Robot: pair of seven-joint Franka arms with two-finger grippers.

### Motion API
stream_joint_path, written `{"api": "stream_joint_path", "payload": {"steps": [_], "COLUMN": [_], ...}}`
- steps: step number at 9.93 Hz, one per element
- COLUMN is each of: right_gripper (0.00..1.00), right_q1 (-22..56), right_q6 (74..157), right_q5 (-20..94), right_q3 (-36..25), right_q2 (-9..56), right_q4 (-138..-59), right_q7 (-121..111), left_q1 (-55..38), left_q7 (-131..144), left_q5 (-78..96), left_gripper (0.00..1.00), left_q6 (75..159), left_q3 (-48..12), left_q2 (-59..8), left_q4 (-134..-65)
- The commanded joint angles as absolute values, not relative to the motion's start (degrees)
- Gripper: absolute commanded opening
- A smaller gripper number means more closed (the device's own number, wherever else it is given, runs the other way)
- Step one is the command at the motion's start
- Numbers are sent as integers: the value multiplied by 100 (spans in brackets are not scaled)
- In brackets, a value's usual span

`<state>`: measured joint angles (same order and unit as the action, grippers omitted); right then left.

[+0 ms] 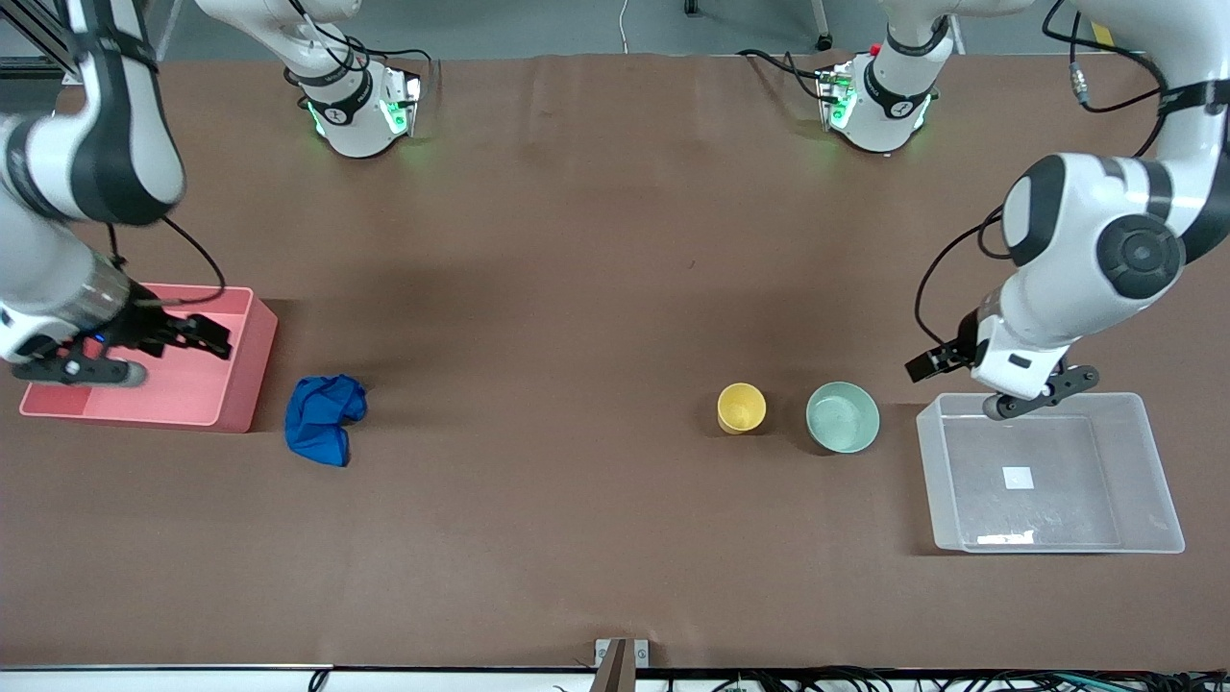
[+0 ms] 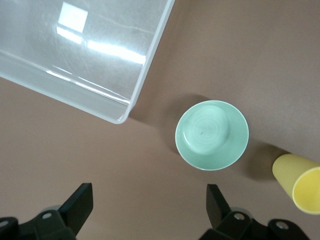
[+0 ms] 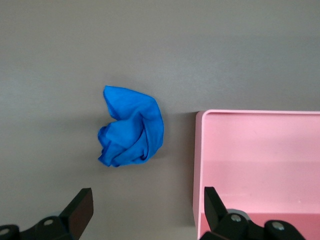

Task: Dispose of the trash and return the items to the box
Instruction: 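Grasp the blue cloth with the right gripper while the left gripper grasps the bowl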

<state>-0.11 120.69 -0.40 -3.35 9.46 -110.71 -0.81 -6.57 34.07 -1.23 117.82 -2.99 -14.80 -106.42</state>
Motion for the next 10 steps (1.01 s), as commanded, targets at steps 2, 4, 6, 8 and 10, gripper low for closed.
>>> {"api": "stream_joint_path", "payload": {"steps": [2,4,6,8,10], "right_gripper": [98,98,97,89,83], "right_q1": [9,17,18,157,211], "right_q6": [12768,13225,13595,13938,14114], "right_q5": [-53,-53,-53,-53,-35], "right_q3": [-334,-334,-325,-325,-325], "right_q2": [1773,2178,2494,2715,2891], "right_q4": [-11039,-11039,-11065,-11170,-11171], "right_q7": [-97,-97,-88,-70,-62], "left_q1": [-756,-800,-800,-809,-799], "left_q7": [4155,4358,4561,4641,4649], "left_q5": [-70,-97,-114,-114,-114], "left_gripper": [100,100,97,93,86], "left_q6": [12416,12900,13051,13314,13709], "left_q3": [-316,-316,-316,-316,-316], "left_q2": [-1854,-2047,-2258,-2538,-2907], "left_q4": [-10958,-11127,-11127,-11118,-11127]}}
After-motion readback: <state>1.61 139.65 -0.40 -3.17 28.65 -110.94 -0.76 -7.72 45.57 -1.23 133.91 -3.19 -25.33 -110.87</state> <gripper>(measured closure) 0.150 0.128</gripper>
